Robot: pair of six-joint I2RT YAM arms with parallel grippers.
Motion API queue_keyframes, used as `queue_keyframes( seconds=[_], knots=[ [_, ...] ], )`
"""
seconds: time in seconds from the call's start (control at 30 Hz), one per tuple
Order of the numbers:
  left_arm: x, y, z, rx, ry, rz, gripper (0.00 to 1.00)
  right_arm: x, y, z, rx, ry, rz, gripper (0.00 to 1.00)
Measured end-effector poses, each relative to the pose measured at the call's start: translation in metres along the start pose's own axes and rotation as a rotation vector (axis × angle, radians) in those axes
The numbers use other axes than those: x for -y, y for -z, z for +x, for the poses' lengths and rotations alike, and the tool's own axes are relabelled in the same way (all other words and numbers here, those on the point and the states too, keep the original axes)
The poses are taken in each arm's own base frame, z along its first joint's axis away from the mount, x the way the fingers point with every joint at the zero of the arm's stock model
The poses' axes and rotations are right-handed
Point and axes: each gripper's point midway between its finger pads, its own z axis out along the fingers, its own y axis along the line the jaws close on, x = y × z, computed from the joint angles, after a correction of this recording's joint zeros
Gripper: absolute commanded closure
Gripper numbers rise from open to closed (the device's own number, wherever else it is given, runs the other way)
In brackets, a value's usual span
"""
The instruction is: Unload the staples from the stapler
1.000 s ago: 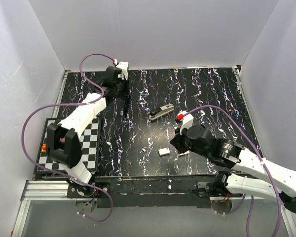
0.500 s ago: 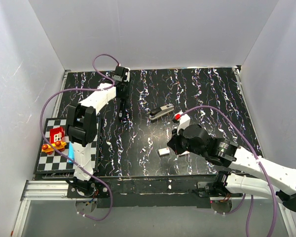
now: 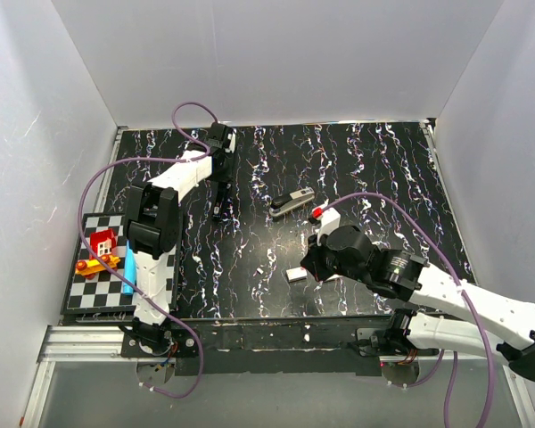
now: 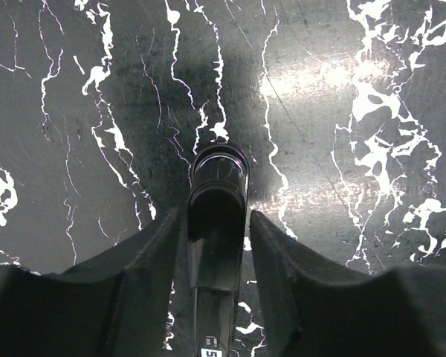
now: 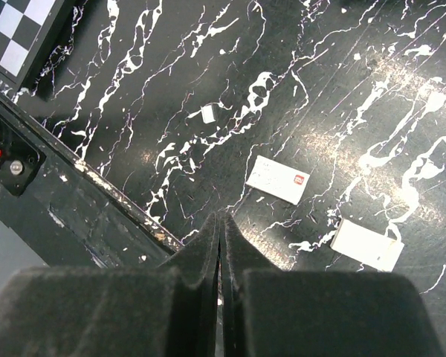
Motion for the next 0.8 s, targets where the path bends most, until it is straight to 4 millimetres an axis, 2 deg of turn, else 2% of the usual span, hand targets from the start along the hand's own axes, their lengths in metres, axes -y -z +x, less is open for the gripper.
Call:
queue_keyframes(
  seconds=[0.23, 0.37, 0.47, 0.53, 0.67, 0.8],
  knots=[
    [0.002, 0.000, -0.002, 0.007, -0.027, 0.015, 0.45, 0.003, -0.005, 0.000, -0.024, 0.004, 0.035, 0.62],
    [0.002, 0.004, -0.005, 0.017, -0.039, 0.022, 0.43, 0.001, -0.006, -0.019, -0.008, 0.003, 0.066, 0.48],
    [0.002, 0.018, -0.014, 0.045, -0.034, 0.032, 0.43, 0.000, -0.008, -0.040, 0.020, -0.007, 0.091, 0.39],
    [0.002, 0.038, -0.022, 0.083, -0.027, 0.047, 0.43, 0.004, -0.010, -0.053, 0.032, -0.023, 0.117, 0.35],
    [0.002, 0.095, -0.041, 0.196, -0.004, 0.098, 0.44, 0.025, -0.021, -0.071, 0.018, -0.087, 0.189, 0.28],
    [0.006, 0.158, -0.043, 0.318, 0.026, 0.186, 0.44, 0.048, -0.040, -0.083, -0.012, -0.170, 0.266, 0.22]
  ],
)
